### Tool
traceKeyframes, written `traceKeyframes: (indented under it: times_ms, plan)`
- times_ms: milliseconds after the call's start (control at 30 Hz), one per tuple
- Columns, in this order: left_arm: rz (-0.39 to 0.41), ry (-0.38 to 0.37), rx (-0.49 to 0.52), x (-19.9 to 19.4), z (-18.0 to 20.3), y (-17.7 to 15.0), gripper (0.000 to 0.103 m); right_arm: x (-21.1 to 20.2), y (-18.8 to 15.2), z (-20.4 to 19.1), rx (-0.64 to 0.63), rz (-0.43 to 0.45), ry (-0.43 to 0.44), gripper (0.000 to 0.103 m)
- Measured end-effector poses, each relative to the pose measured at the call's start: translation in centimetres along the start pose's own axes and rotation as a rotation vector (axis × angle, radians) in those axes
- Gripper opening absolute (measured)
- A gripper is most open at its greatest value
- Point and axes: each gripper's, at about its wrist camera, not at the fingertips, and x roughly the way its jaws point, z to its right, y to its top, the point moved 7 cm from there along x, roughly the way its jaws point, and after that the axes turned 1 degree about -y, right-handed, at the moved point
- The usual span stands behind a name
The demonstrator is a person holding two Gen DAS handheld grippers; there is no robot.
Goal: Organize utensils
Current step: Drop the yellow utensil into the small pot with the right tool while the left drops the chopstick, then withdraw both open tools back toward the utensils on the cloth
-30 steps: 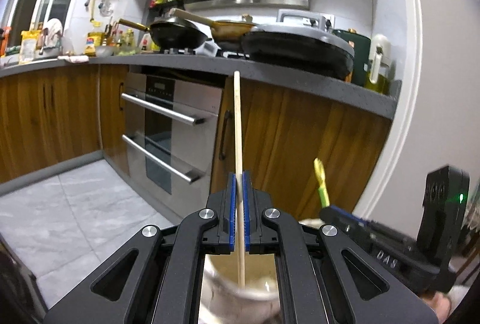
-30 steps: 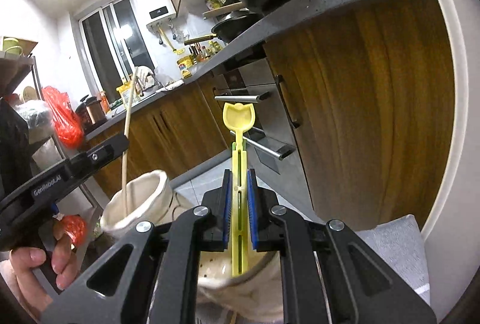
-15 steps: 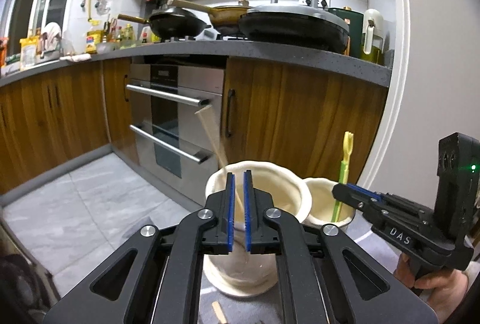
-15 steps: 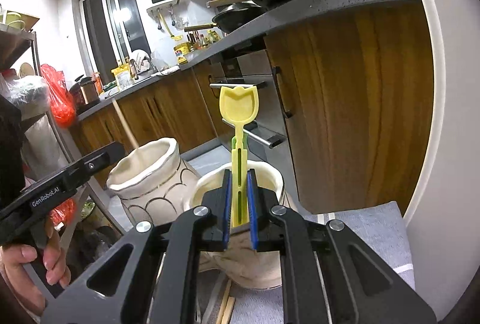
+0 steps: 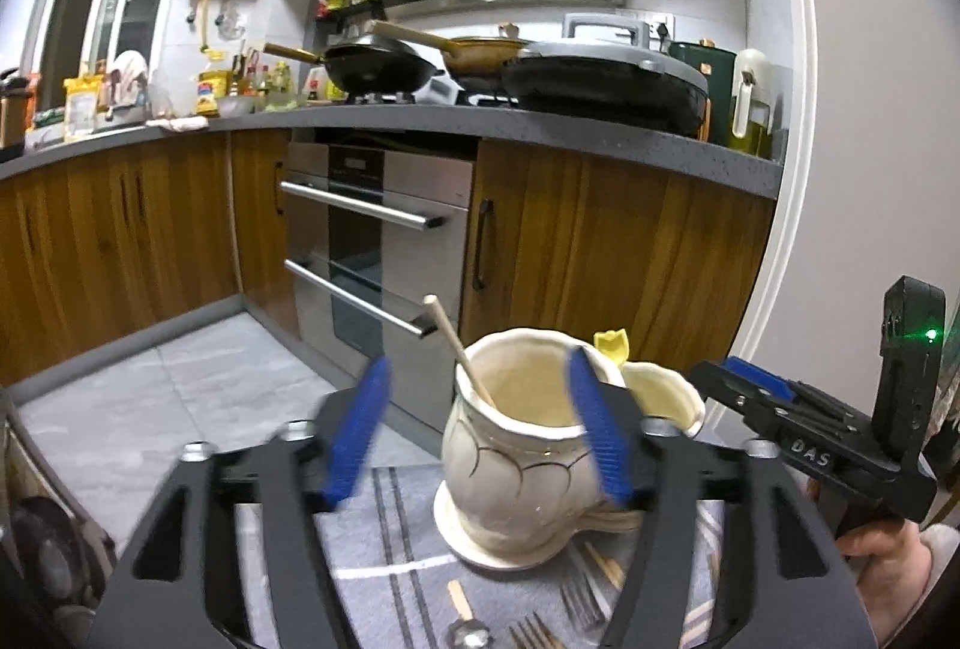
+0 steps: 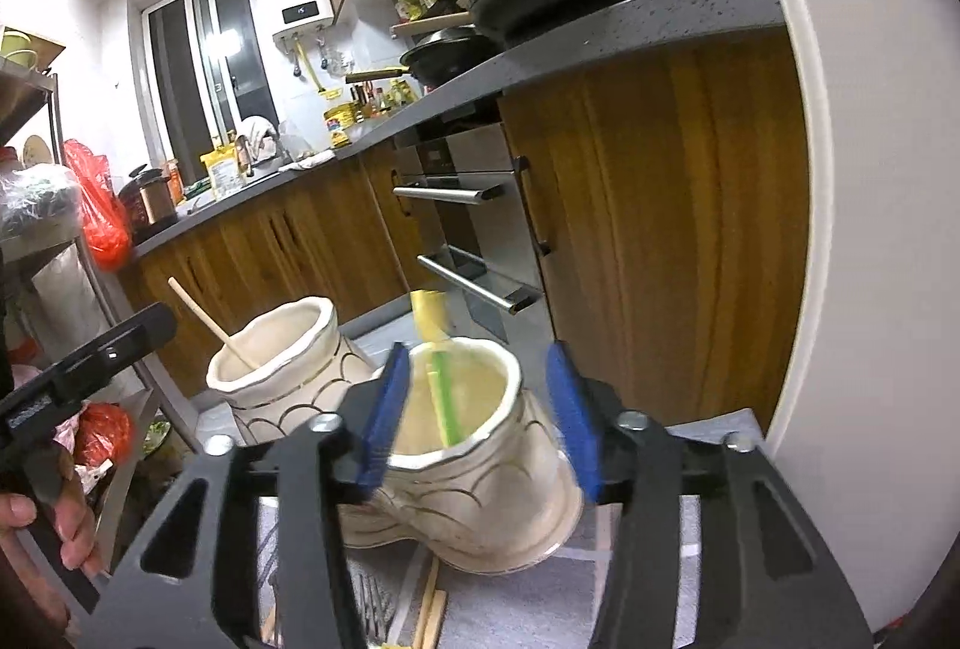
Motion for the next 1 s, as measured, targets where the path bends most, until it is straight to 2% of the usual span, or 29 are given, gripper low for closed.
traceKeyframes:
  times_ms: [100,133,233,367,533,667,800,1000]
  plan:
    - [0.023,0.019,0.000,-1.2,-0.2,0.1,0.090,-1.1,0.3,0.3,-0.004,0.015,-0.003,0.083]
    - [0.028,0.029,0.002,-1.5,-0.3,0.1,0.093,-1.7,0.3,0.3,-0.011,0.021,-0.004,0.085]
    - [0.044,0.051,-0.002,-2.5,-0.5,-0.1,0.097,-3.3,0.3,0.4,-0.039,0.040,-0.021,0.098]
    - [0.025,0.064,-0.035,-3.7,-1.1,-1.0,0.098,-5.7,0.2,0.4,-0.098,0.070,-0.070,0.098]
    - [0.009,0.137,-0.062,-5.1,-2.2,-2.3,0.098,-8.0,-0.2,0.6,-0.161,0.079,-0.169,0.098]
    - [-0.040,0.162,-0.086,-5.9,-3.0,-3.9,0.098,-8.6,-1.0,0.6,-0.172,0.042,-0.151,0.098]
    - [-0.047,0.199,-0.093,-7.1,-3.6,-5.3,0.098,-9.3,-2.1,0.2,-0.175,0.018,-0.137,0.098]
    - [-0.113,0.192,-0.057,-7.6,-3.3,-8.0,0.098,-9.3,-4.3,-0.3,-0.193,-0.040,-0.123,0.098]
